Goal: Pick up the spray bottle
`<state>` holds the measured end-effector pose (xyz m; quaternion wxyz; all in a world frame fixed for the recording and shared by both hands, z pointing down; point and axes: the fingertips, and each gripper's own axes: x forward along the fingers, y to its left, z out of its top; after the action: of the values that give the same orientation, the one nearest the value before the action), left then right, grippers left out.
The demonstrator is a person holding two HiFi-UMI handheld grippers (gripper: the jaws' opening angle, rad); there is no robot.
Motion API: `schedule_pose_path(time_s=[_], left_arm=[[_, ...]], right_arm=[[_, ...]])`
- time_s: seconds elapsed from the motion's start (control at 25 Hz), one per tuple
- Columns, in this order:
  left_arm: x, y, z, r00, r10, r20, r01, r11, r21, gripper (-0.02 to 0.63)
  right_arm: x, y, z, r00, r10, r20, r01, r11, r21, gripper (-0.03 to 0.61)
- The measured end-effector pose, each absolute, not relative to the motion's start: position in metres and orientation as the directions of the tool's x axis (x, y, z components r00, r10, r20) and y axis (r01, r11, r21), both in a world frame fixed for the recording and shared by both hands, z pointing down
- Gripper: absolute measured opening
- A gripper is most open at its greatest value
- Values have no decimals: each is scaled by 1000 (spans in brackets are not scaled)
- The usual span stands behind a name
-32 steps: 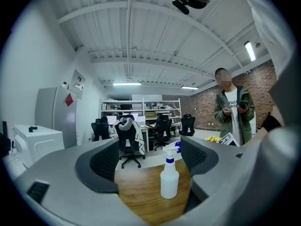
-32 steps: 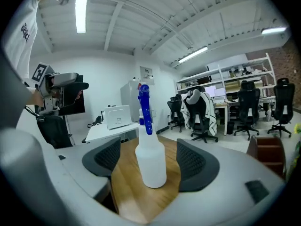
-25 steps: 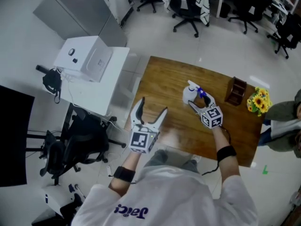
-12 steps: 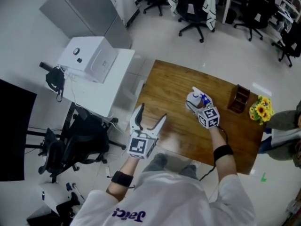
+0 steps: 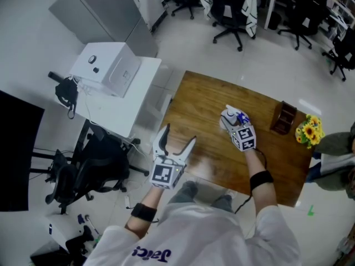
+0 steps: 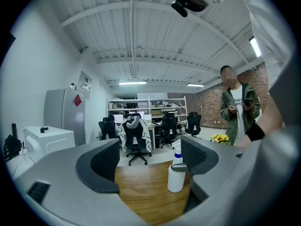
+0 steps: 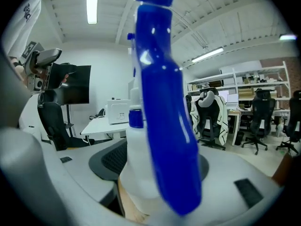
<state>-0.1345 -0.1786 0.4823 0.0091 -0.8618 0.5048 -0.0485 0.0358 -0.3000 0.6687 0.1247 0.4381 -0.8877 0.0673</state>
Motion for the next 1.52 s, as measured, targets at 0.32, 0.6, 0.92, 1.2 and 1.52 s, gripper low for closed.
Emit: schedule_pose_path(time_s=[0.32, 0.6, 0.92, 1.2, 1.52], left_arm=[[-122, -178, 476, 514, -856, 53, -855, -516, -55, 396], [-103, -177, 469, 553, -833, 23, -831, -554, -47, 396], [-72, -172, 467, 623, -782, 14, -781, -623, -52, 396], [-52, -163, 470, 664, -748, 12, -747, -663, -52, 396], [-41, -154, 477, 676, -737, 20, -736, -676, -46, 396]], right_arm=[[41, -281, 613, -587, -771, 246, -801, 598, -36, 258], [64, -250, 559, -535, -819, 208, -838, 545, -10, 258], [114, -201, 528, -433, -881, 191, -897, 442, 6, 258], [173, -142, 518, -259, -949, 180, -965, 261, -14, 259], [226, -75, 515, -54, -978, 203, -998, 47, -37, 259]])
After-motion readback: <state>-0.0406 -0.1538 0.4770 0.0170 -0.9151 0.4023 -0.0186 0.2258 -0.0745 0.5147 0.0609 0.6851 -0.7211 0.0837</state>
